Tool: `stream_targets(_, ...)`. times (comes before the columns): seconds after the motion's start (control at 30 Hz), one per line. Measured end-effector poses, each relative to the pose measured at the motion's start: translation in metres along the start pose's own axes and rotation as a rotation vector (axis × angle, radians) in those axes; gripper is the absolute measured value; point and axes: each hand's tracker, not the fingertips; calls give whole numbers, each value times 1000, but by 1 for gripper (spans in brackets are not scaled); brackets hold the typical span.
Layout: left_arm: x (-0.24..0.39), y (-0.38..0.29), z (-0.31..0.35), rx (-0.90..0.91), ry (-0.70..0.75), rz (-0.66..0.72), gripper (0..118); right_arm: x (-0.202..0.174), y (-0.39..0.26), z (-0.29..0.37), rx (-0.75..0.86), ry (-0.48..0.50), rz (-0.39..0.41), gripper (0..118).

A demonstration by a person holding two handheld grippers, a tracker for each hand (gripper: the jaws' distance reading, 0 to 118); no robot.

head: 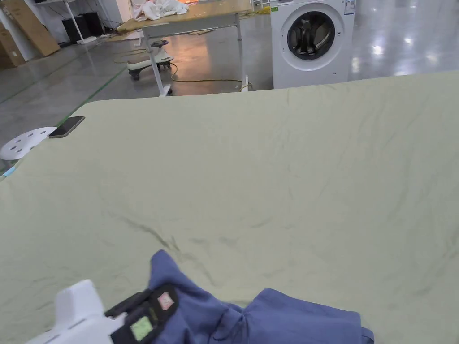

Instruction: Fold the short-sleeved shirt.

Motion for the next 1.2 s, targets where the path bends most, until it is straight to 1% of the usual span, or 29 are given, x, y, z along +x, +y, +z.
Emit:
stream_targets(0.1, 44, -33, -41, -107, -73, -69, 6, -9, 1, 4, -3, 31, 45, 0)
stream_targets(0.17, 68, -54, -72, -217, -79, -116, 6, -12, 1, 6, -11, 27, 57, 0)
stream_targets(0.2, 76, -63, -83, -242, -80, -136, 6, -12, -1, 6, -13, 18, 62, 0)
stream_targets(0.27, 89, -77, -99, -259, -100, -100, 6, -9, -5, 8, -17, -5, 44, 0)
stream_targets(0.3, 94, -82, -106, -287, -140, -74, 7, -6, -7, 9, -17, -2, 25, 0)
stream_targets(0.33, 99, -85, -110, -301, -149, -63, 7, -1, -11, 10, -15, 1, 0, 0)
stream_targets(0.37, 105, -88, -114, -301, -149, -82, 8, 2, -13, 10, -13, 0, -21, 0)
stream_targets(0.4, 107, -87, -112, -307, -162, -114, 14, 5, -14, 10, -15, -2, -33, 0)
stream_targets(0.43, 110, -85, -113, -309, -163, -141, 23, 8, -14, 9, -18, -7, -42, 0)
stream_targets(0.47, 111, -82, -111, -304, -153, -145, 40, 11, -16, 8, -18, -13, -49, 0)
stream_targets(0.5, 110, -78, -107, -289, -157, -140, 50, 13, -16, 8, -17, -16, -56, 0)
stream_targets(0.53, 106, -73, -100, -236, -187, -111, 55, 15, -16, 9, -14, -17, -63, 0)
stream_targets(0.6, 97, -63, -91, -195, -189, -61, 52, 18, -16, 9, -8, -14, -76, 0)
stream_targets(0.63, 92, -60, -89, -190, -192, -43, 47, 20, -16, 10, -4, -12, -83, 0)
stream_targets(0.7, 81, -60, -87, -186, -194, -9, 8, 23, -17, 9, 1, -10, -101, 0)
stream_targets(0.73, 79, -64, -91, -200, -195, 11, 3, 26, -20, 8, 2, -11, -114, 0)
stream_targets(0.77, 79, -69, -96, -214, -184, 23, 3, 28, -22, 7, 1, -13, -128, 0)
stream_targets(0.87, 86, -100, -122, -330, -321, 38, 3, 27, -24, 6, -6, -16, -145, 0)
stream_targets(0.9, 92, -113, -134, -389, -306, 16, 3, 27, -25, 5, -11, -17, -148, 0)
stream_targets(1.0, 103, -146, -158, -475, -195, -118, 2, 23, -27, 5, -30, -19, -136, 0)
stream_targets(1.07, 103, -145, -153, -444, -238, -78, 1, 20, -31, 4, -45, -13, -138, 0)
stream_targets(1.1, 105, -139, -150, -442, -230, -75, 1, 19, -34, 2, -61, 3, -146, 0)
stream_targets(1.17, 107, -126, -136, -392, -225, -120, 1, 13, -36, -7, -92, 35, -146, 0)
stream_targets(1.2, 109, -117, -121, -344, -213, -155, 2, 8, -34, -15, -109, 53, -122, 0)
